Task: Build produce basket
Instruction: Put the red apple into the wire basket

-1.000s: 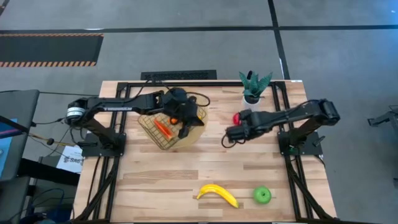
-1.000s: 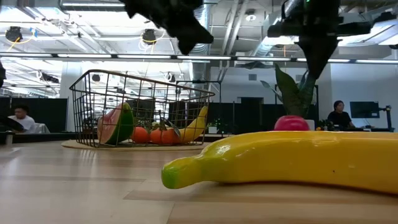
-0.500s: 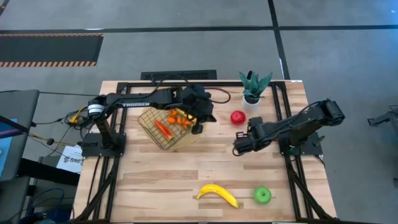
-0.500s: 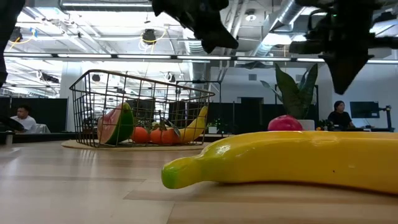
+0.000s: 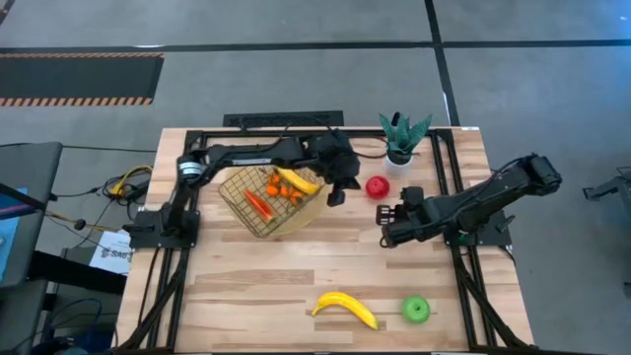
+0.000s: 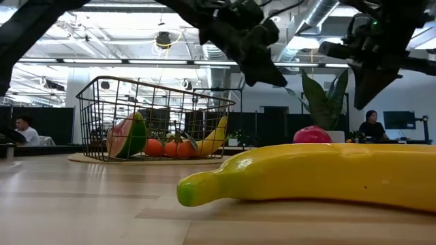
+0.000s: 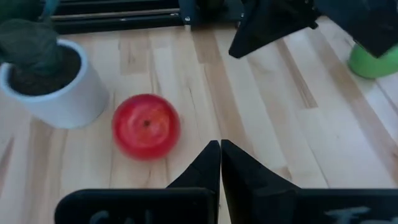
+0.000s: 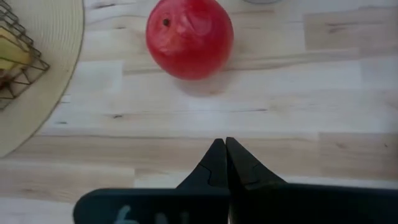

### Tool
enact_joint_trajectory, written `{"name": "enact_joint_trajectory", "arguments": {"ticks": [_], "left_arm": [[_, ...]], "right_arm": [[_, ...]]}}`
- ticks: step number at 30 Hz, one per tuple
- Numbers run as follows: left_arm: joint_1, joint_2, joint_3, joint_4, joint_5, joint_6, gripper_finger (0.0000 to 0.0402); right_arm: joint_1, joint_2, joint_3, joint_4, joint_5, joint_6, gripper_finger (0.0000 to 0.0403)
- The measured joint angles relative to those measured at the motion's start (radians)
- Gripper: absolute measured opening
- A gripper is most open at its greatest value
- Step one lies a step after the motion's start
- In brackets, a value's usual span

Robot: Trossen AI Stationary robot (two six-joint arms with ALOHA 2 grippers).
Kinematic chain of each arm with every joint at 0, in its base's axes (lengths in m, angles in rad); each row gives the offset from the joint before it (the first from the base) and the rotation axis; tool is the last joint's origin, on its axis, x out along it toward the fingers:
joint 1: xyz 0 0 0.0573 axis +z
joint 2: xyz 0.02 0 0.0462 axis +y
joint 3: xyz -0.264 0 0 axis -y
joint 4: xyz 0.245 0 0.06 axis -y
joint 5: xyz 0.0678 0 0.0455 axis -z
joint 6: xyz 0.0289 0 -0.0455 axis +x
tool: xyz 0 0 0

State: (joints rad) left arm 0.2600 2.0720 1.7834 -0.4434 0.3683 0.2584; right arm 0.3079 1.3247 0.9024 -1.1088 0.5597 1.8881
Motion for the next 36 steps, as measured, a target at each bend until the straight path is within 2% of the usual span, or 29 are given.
{"name": "enact_joint_trajectory", "arguments": {"ticks": [3, 6, 10, 13, 21, 28, 32, 36], "left_arm": [[0.0, 0.053, 0.074, -0.048, 0.001, 0.009, 0.0], [0.004, 0.092, 0.123, -0.106, -0.078, 0.03, 0.0], [0.013, 0.095, 0.134, -0.092, -0.194, 0.056, 0.0], [0.023, 0.092, 0.134, -0.095, -0.231, 0.056, 0.0], [0.042, 0.138, 0.133, -0.048, -0.223, 0.033, 0.0], [0.044, 0.17, 0.131, 0.012, -0.179, 0.021, 0.0], [0.047, 0.19, 0.132, 0.023, -0.116, 0.008, 0.0], [0.046, 0.207, 0.134, 0.04, -0.12, 0.016, 0.0]], "right_arm": [[0.0, 0.003, -0.016, 0.018, 0.002, 0.0, 0.0], [0.0, 0.002, -0.055, 0.094, 0.023, -0.001, 0.0], [-0.002, -0.012, -0.127, 0.237, 0.066, -0.004, 0.0], [-0.006, -0.04, -0.175, 0.304, 0.094, -0.003, 0.0], [-0.054, -0.159, -0.214, 0.295, 0.189, -0.016, 0.0], [-0.111, -0.183, -0.214, 0.324, 0.187, -0.118, 0.0], [-0.148, -0.163, -0.214, 0.342, 0.146, -0.155, 0.0], [-0.181, -0.14, -0.213, 0.361, 0.11, -0.193, 0.0]]}}
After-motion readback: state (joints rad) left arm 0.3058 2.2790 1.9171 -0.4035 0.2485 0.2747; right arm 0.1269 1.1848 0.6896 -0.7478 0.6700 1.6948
